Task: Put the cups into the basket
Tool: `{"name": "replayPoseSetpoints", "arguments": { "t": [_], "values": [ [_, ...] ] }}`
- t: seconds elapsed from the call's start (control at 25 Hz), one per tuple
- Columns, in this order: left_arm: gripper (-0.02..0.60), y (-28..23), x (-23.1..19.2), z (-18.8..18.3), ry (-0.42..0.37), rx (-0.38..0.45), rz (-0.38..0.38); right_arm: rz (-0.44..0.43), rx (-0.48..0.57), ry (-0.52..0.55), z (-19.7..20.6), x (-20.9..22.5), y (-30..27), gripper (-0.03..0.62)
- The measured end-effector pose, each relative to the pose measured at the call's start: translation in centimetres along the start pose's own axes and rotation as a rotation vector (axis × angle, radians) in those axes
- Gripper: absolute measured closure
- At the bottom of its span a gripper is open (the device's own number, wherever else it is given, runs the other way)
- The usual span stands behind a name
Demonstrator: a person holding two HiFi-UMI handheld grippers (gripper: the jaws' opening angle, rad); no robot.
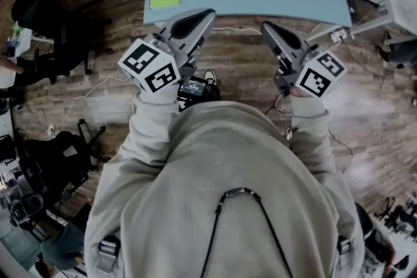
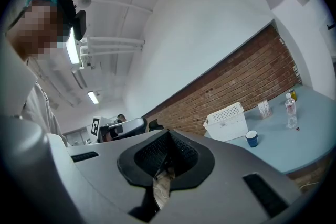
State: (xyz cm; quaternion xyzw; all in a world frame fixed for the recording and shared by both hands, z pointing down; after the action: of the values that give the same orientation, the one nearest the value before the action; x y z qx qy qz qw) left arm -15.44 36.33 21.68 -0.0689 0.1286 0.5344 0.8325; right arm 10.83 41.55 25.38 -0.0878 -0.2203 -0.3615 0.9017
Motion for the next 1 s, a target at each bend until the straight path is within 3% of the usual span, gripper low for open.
{"name": "replayPoseSetpoints", "arguments": {
  "t": [0.4, 0.56, 1.0],
  "values": [
    [0.584, -4.8, -8.3, -3.1, 0.005, 0.037, 0.049, 0.06, -0.011, 0.036, -4.0, 4.9, -5.5, 0.582],
    [0.584, -6.3, -10.6, -2.0, 0.044, -0.016, 0.133, 0.013, -0.041, 0.06, -4.1, 4.7, -7.4, 0.582],
    [0.584, -7.0, -19.0, -2.7, 0.082, -0.036, 0.19, 0.05, -0.045, 0.047, -5.6, 7.2, -15.4, 0.582]
  ]
}}
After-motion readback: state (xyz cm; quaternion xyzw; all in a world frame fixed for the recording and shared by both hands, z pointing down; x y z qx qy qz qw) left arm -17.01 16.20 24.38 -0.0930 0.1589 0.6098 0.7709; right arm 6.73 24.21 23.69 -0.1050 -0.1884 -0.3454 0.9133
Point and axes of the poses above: the fingertips, and each gripper's own axes: y backward along the fingers, x to its right, z out of its underside, the point moved 10 cm from there along y, backward along the fingers, and after that the axes turned 1 degree about x, right-handed, at the moved point
